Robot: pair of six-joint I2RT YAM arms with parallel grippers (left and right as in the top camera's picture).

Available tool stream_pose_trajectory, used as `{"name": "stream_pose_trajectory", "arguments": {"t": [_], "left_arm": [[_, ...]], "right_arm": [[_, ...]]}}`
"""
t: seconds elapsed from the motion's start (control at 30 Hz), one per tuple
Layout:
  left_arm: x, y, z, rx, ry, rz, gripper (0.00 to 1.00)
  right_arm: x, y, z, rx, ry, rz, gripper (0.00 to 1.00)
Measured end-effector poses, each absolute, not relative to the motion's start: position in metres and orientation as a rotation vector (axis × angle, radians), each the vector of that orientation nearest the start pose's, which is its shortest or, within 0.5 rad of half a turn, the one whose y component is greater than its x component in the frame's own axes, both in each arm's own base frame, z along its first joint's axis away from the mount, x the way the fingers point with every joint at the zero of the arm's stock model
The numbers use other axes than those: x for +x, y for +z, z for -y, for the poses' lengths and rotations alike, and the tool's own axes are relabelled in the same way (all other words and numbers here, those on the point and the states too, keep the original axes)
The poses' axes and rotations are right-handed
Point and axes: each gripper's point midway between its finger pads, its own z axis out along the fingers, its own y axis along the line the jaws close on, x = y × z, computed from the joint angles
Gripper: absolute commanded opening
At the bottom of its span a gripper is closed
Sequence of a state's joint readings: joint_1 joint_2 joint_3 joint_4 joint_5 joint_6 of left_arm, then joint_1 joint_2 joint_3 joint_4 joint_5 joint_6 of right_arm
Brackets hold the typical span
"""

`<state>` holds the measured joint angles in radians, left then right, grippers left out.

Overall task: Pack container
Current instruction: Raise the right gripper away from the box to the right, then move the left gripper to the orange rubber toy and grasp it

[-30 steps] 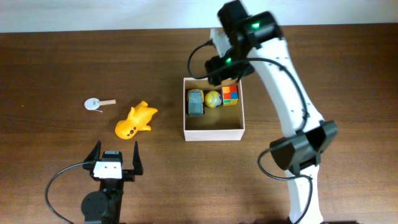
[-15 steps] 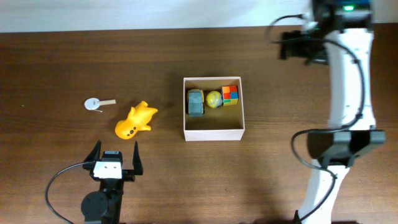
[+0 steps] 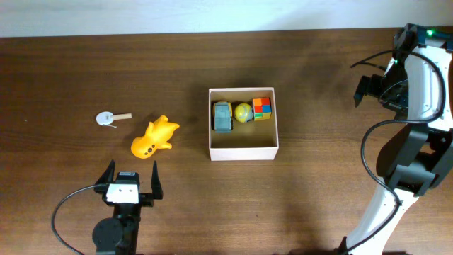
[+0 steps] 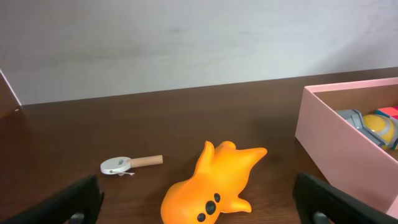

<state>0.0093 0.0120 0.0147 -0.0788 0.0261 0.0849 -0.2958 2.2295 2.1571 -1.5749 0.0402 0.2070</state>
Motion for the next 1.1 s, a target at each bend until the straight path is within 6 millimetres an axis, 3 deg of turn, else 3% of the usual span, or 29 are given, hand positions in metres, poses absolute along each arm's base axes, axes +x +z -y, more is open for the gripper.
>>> {"name": "stream_pose_trajectory", "arguments": {"t": [0.2, 0.47, 0.63, 0.8, 0.93, 1.1], "left_arm": [[0.246, 0.160, 0.002, 0.079, 0.054, -1.638, 0.99], [0.247, 0.185, 0.003, 0.081, 0.053, -1.536, 0.99], [0.239, 0.240, 0.002, 0.074, 0.061, -1.364, 0.99], [0.233, 0.296, -0.001, 0.057, 0.075, -1.349, 0.99], [0.254, 0.316, -0.002, 0.056, 0.076, -1.491, 0.99], [0.307, 0.305, 0.009, 0.116, 0.007, -1.784, 0.99]], "right_arm": [[0.394, 0.119, 0.126, 0.781, -0.054, -3.114, 0.99], [0.398, 0.119, 0.121, 0.778, 0.000, -3.106, 0.99], [0.398, 0.119, 0.119, 0.778, 0.013, -3.104, 0.99], [0.398, 0.119, 0.119, 0.778, 0.019, -3.104, 0.99], [0.399, 0.119, 0.119, 0.778, 0.020, -3.104, 0.99], [0.399, 0.119, 0.118, 0.778, 0.025, -3.104, 0.99]]}}
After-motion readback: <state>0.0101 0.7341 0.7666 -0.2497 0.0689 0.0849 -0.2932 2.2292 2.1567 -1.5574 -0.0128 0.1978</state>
